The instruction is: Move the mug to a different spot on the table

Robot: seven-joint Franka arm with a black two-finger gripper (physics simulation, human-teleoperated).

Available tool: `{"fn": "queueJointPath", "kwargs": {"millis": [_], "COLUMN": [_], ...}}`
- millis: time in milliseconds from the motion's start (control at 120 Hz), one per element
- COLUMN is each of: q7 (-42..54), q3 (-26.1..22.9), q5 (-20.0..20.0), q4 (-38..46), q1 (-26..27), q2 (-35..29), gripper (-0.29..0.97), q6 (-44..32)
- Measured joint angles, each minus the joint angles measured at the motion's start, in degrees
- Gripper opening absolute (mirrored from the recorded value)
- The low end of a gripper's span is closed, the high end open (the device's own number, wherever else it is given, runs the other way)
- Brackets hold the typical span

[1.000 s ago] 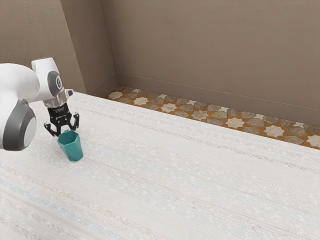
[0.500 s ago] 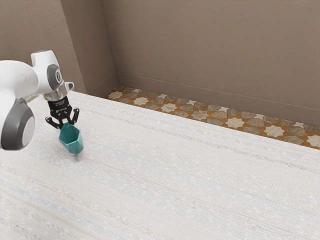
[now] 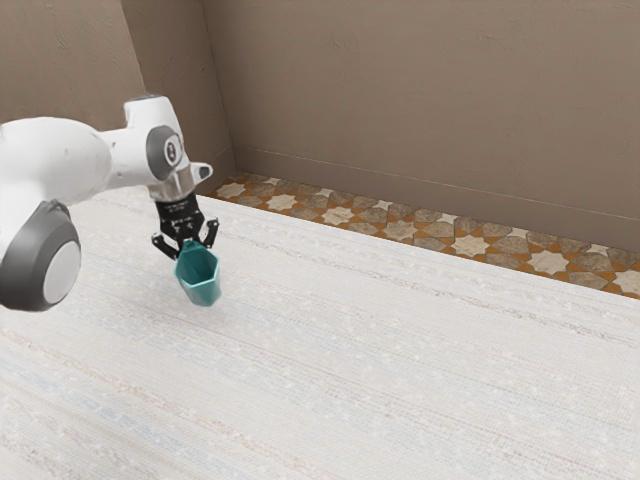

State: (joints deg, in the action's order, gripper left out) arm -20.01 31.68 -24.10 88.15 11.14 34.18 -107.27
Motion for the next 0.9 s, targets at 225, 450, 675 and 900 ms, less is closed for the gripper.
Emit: {"fn": "queueJointPath", "kwargs": {"millis": [225,450,675,900], "q7": [-0.4,-1.0,-2.6,-5.2], "q3": [-2.1,-4.7,-4.6,-4.5], "q5": [-0.1,-2.8,-5.6,-3.8], "q4": [1.1,2.9,4.8,2.9], "q1": [3.7,4.0,4.0,4.0], "q2": [0.1,0.1,0.0,2.3], "gripper": [-0.10,-0.10,-0.10,-0.11], "q6": [-0.3,-1.4,4.1,8.0]}}
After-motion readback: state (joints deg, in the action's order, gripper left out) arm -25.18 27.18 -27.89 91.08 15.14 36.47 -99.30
